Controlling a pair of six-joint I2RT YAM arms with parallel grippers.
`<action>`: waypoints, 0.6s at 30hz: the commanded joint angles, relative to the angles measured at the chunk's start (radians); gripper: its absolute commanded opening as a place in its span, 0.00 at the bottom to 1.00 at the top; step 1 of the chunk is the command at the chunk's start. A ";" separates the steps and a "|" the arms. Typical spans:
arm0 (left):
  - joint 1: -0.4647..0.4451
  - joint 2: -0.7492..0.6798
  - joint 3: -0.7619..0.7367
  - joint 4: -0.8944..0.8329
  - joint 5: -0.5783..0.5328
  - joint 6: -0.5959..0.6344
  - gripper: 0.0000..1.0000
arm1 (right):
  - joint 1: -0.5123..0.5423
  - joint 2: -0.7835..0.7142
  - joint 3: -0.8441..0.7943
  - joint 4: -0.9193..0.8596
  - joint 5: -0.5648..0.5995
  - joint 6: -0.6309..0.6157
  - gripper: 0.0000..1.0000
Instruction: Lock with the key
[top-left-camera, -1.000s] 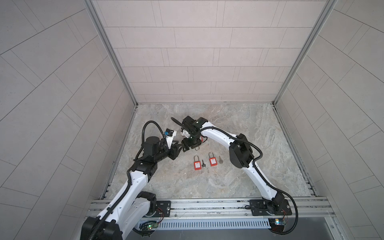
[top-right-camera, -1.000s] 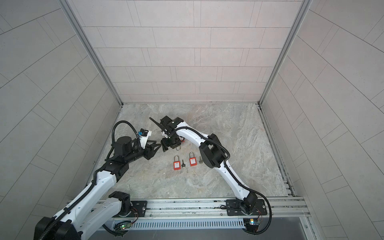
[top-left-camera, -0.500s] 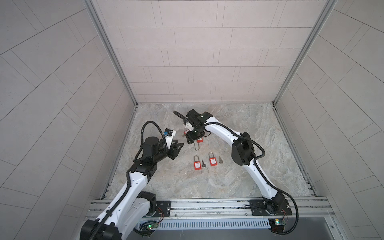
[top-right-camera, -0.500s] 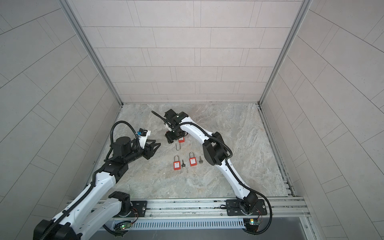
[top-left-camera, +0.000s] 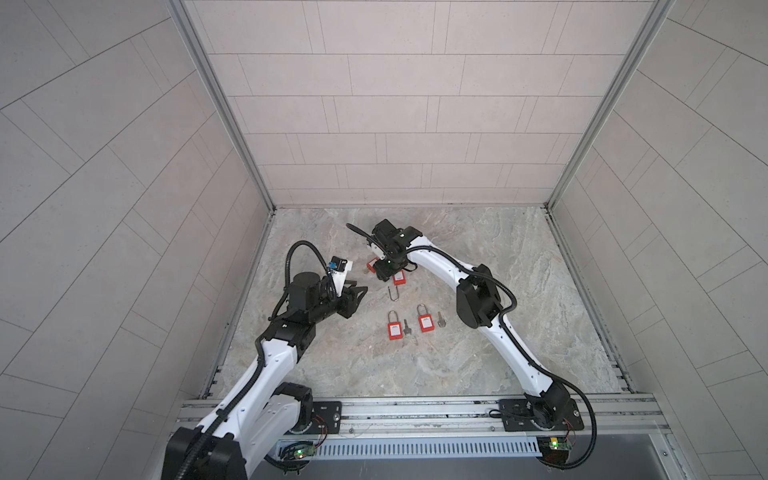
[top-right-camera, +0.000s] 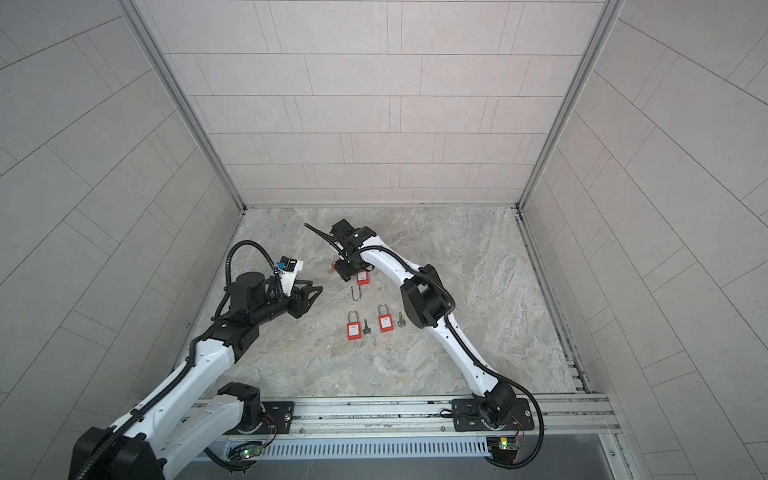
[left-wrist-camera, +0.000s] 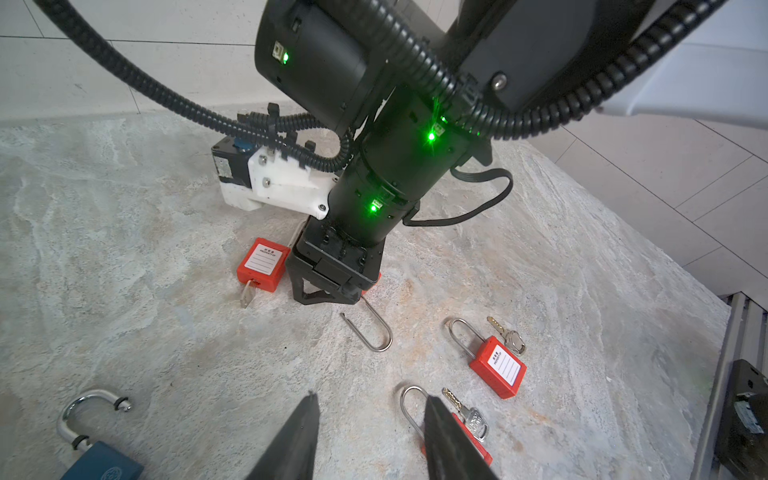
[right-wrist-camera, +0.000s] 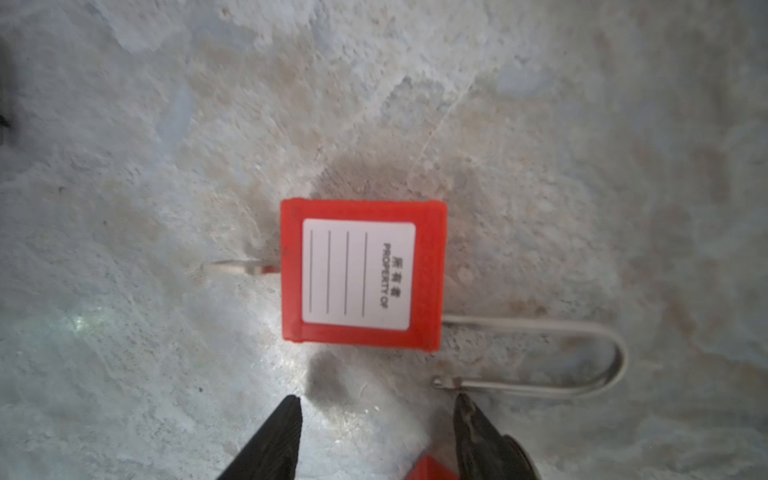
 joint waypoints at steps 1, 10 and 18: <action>0.004 0.004 0.012 0.028 0.000 -0.018 0.47 | 0.006 -0.012 0.008 -0.005 0.098 -0.046 0.60; 0.002 0.014 0.024 0.029 -0.001 -0.023 0.47 | 0.009 -0.073 -0.076 -0.067 0.231 0.004 0.61; 0.002 0.006 0.021 0.028 -0.014 -0.042 0.47 | -0.003 -0.173 -0.242 -0.054 0.203 0.209 0.64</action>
